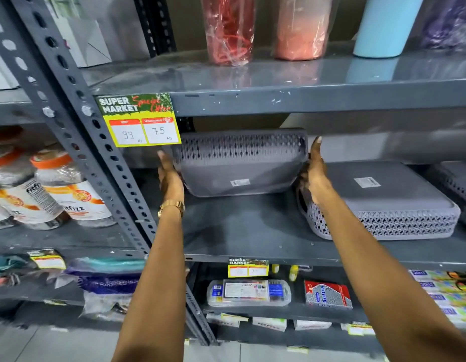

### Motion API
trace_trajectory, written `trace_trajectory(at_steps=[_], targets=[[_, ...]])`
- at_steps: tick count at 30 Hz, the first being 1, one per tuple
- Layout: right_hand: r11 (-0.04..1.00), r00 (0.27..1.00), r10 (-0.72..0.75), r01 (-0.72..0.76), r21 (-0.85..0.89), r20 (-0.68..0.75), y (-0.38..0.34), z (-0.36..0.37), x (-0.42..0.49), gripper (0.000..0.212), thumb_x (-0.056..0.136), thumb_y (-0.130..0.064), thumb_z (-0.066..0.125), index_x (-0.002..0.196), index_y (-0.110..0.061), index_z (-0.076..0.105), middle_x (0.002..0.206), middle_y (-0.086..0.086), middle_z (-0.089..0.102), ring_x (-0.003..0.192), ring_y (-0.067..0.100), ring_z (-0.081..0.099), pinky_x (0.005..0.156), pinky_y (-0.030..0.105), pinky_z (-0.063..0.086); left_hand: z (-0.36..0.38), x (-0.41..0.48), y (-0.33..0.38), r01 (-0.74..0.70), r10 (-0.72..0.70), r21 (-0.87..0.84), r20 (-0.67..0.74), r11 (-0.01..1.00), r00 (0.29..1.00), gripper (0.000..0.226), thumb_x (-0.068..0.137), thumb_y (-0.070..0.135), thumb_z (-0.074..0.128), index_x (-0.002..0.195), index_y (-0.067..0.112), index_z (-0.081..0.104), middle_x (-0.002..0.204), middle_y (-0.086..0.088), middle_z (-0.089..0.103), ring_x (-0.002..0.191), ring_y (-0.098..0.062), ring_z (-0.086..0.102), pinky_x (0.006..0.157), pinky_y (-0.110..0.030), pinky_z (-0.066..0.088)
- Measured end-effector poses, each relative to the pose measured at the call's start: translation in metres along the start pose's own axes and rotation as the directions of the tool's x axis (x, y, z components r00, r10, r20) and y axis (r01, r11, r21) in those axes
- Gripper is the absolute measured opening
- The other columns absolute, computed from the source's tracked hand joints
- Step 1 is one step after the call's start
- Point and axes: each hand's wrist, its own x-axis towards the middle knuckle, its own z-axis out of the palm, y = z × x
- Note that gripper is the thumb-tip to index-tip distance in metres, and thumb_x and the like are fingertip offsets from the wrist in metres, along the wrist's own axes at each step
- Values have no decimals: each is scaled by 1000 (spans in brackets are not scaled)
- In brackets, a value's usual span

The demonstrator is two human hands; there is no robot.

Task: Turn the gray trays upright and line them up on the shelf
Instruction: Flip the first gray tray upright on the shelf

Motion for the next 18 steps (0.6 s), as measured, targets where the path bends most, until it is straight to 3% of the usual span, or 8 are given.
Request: trace_trajectory(at_steps=[3, 5, 6, 8, 11, 14, 16, 18], targets=[[998, 999, 54, -54, 19, -1, -3, 0, -16, 127, 39, -100, 26, 139, -23, 42, 142, 12, 50, 126, 36, 51, 99, 58, 44, -7, -12, 4, 209, -217, 81, 98, 974, 971, 86, 77, 78, 35, 139, 20, 44, 139, -6, 53, 124, -32, 53, 107, -45, 40], [993, 994, 112, -112, -36, -16, 3, -4, -14, 130, 37, -102, 25, 136, -21, 45, 141, 15, 51, 124, 37, 53, 97, 60, 45, -11, -16, 4, 253, -268, 129, 124, 959, 955, 58, 82, 62, 46, 120, 19, 55, 112, -5, 64, 93, -26, 63, 81, -37, 51], [985, 990, 138, -140, -105, -22, 4, -7, -15, 128, 39, -101, 27, 135, -18, 46, 137, 15, 54, 121, 37, 55, 97, 59, 47, -13, -15, 3, 250, -271, 168, 118, 953, 955, 57, 77, 59, 51, 114, 16, 59, 104, -4, 66, 83, -24, 64, 75, -35, 53], [939, 987, 160, -155, -307, -6, 7, -10, -19, 99, 67, -86, 35, 131, -12, 47, 124, 13, 58, 115, 37, 56, 96, 55, 49, -15, -9, -3, 233, -254, 276, 43, 932, 966, 62, 70, 53, 58, 113, 8, 60, 104, -8, 68, 83, -26, 65, 78, -34, 54], [809, 989, 134, -72, -584, 65, 13, -10, -31, 41, 97, -31, 40, 124, 0, 49, 103, 15, 56, 105, 33, 58, 92, 46, 51, -23, -20, -11, 129, -154, 542, 0, 831, 988, 30, 92, 23, 49, 110, -1, 53, 109, -15, 63, 83, -29, 64, 72, -33, 51], [713, 984, 158, -54, -699, 84, 23, -8, -37, 37, 95, -10, 36, 128, 4, 46, 97, 15, 52, 100, 29, 54, 91, 40, 49, -30, -21, -33, 72, -70, 719, -33, 691, 997, 35, 90, 7, 49, 123, -3, 52, 126, -24, 59, 110, -39, 61, 86, -41, 51], [635, 983, 157, -28, -772, 94, 28, -7, -41, 40, 94, -6, 35, 132, 5, 43, 121, 23, 54, 108, 32, 55, 95, 42, 50, -31, -23, -43, 60, -36, 767, -48, 639, 998, 34, 87, 2, 53, 120, -5, 52, 124, -28, 59, 110, -42, 60, 88, -43, 52], [561, 982, 158, -1, -828, 106, 32, -9, -45, 41, 94, -3, 35, 133, 6, 42, 134, 26, 49, 108, 34, 59, 86, 38, 53, -28, -29, -49, 48, -23, 817, -42, 575, 999, 36, 86, 1, 54, 121, -7, 48, 122, -30, 59, 108, -44, 61, 90, -47, 52]])
